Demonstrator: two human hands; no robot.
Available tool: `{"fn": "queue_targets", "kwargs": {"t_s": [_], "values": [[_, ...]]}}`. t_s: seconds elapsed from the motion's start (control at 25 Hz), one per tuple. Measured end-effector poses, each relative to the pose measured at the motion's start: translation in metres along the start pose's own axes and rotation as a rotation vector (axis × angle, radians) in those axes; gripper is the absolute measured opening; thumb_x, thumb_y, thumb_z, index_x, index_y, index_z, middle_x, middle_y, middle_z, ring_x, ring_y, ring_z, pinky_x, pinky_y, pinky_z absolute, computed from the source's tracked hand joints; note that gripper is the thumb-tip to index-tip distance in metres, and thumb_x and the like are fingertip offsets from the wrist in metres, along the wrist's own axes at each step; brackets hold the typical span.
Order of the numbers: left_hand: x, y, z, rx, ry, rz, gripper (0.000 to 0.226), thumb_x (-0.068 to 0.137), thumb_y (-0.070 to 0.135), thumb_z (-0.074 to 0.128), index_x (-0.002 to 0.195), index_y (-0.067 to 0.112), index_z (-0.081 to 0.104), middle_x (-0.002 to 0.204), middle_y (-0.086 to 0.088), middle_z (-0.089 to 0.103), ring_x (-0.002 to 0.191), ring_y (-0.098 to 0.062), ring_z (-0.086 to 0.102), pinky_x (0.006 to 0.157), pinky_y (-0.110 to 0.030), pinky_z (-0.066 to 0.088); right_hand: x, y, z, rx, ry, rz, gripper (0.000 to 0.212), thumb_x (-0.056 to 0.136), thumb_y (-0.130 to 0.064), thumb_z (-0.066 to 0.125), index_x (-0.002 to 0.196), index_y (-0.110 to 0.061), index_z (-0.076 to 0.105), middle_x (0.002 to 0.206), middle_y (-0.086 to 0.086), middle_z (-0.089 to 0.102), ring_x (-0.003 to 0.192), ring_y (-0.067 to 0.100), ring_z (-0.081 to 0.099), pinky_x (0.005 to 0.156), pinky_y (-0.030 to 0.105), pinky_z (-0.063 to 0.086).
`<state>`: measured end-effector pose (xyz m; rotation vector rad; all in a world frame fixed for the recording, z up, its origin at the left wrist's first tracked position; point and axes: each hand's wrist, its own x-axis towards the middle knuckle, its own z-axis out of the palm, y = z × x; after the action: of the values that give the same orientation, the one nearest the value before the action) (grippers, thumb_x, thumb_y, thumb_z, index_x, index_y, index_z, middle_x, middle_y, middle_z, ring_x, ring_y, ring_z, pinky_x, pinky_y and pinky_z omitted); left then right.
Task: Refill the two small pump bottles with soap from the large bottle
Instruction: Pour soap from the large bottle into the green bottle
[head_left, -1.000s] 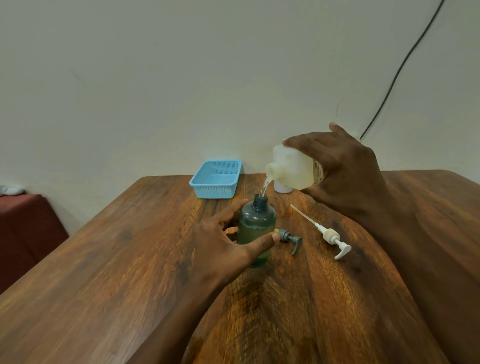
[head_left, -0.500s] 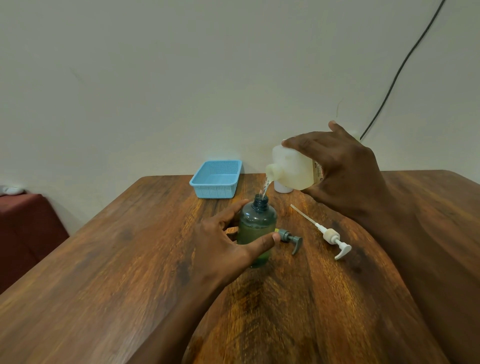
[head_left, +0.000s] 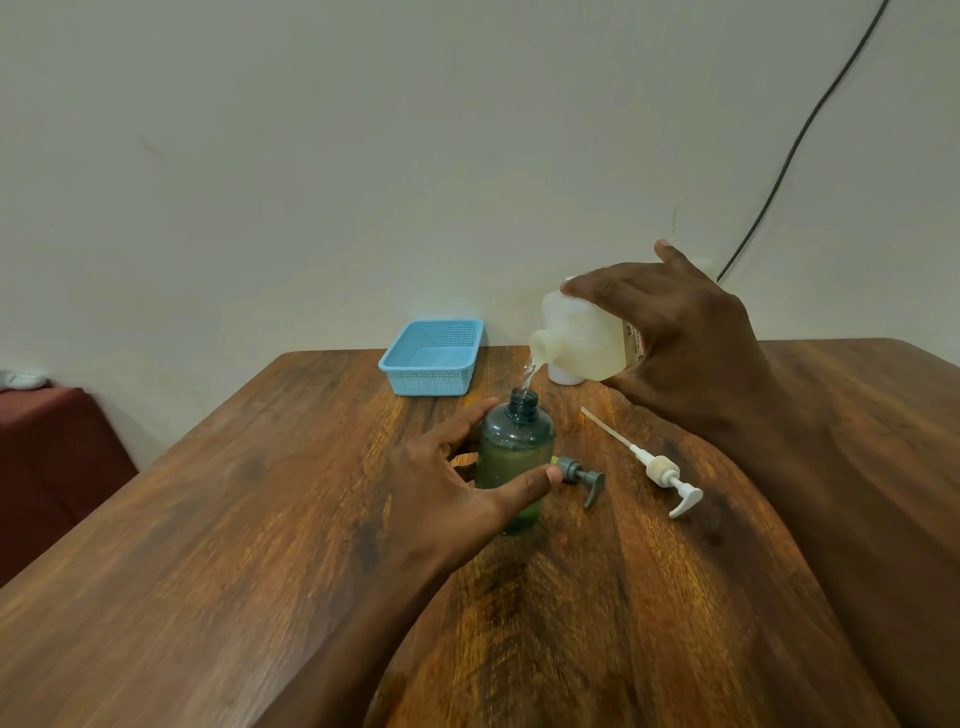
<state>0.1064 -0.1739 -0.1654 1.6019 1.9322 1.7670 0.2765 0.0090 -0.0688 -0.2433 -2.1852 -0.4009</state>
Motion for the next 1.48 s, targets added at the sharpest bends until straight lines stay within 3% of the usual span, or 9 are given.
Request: {"fn": "queue_targets", "kwargs": {"t_s": [0.4,0.6,0.72,0.84,1.04,1.28,1.48], "values": [[0.0,0.001,-0.001,0.004,0.015,0.006,0.086,0.062,0.068,0.087,0.138,0.034,0.065,0.125,0.02,0.072,0.112,0.003,0.069,0.084,-0.029,0.064,0.0,0.0,0.0,0.011,-0.029,0.001,0.081,0.066,-0.03,0.096,0.138,-0.014,0.062,0.131,0.014,0.07,0.119,0.036,0.067,0.114,0.067,0.038],[0.0,0.004,-0.002,0.007,0.032,0.015,0.081,0.061,0.071,0.085,0.134,0.041,0.064,0.121,0.023,0.072,0.109,0.005,0.069,0.082,-0.027,0.064,-0.003,-0.004,0.002,0.079,-0.085,0.081,0.086,0.065,-0.039,0.095,0.141,-0.021,0.06,0.135,0.006,0.069,0.121,0.032,0.066,0.113,0.063,0.041],[0.0,0.003,-0.002,0.015,0.04,0.014,0.08,0.061,0.071,0.085,0.133,0.044,0.063,0.12,0.024,0.072,0.109,0.006,0.069,0.083,-0.027,0.064,-0.006,-0.008,0.004,0.171,-0.096,0.13,0.083,0.065,-0.046,0.089,0.139,-0.025,0.06,0.131,0.005,0.071,0.113,0.032,0.068,0.098,0.06,0.054],[0.0,0.003,-0.003,0.016,0.051,0.01,0.083,0.061,0.07,0.085,0.135,0.039,0.065,0.121,0.023,0.072,0.11,0.005,0.069,0.083,-0.028,0.064,-0.006,-0.011,0.007,0.288,-0.109,0.188,0.08,0.066,-0.053,0.087,0.137,-0.028,0.061,0.125,0.001,0.072,0.105,0.025,0.07,0.082,0.046,0.062],[0.001,-0.002,-0.004,0.037,0.053,0.014,0.085,0.063,0.071,0.086,0.138,0.038,0.064,0.124,0.021,0.072,0.112,0.001,0.069,0.083,-0.031,0.065,-0.01,-0.018,0.016,0.368,-0.128,0.29,0.083,0.06,-0.068,0.081,0.133,-0.035,0.06,0.124,-0.007,0.071,0.104,0.018,0.069,0.079,0.042,0.063],[0.002,-0.005,-0.005,0.036,0.081,-0.007,0.088,0.061,0.074,0.086,0.138,0.037,0.065,0.125,0.02,0.072,0.112,0.001,0.069,0.085,-0.032,0.065,-0.013,-0.021,0.023,0.348,-0.122,0.419,0.094,0.052,-0.083,0.072,0.129,-0.029,0.064,0.122,-0.007,0.072,0.101,0.013,0.068,0.077,0.037,0.063],[0.002,-0.008,-0.009,0.02,0.075,-0.019,0.088,0.061,0.075,0.085,0.138,0.037,0.064,0.128,0.019,0.071,0.114,0.002,0.068,0.088,-0.03,0.064,-0.022,-0.009,0.036,0.488,-0.224,0.647,0.096,0.051,-0.067,0.087,0.132,-0.023,0.062,0.125,-0.004,0.068,0.104,0.015,0.066,0.078,0.027,0.061]]}}
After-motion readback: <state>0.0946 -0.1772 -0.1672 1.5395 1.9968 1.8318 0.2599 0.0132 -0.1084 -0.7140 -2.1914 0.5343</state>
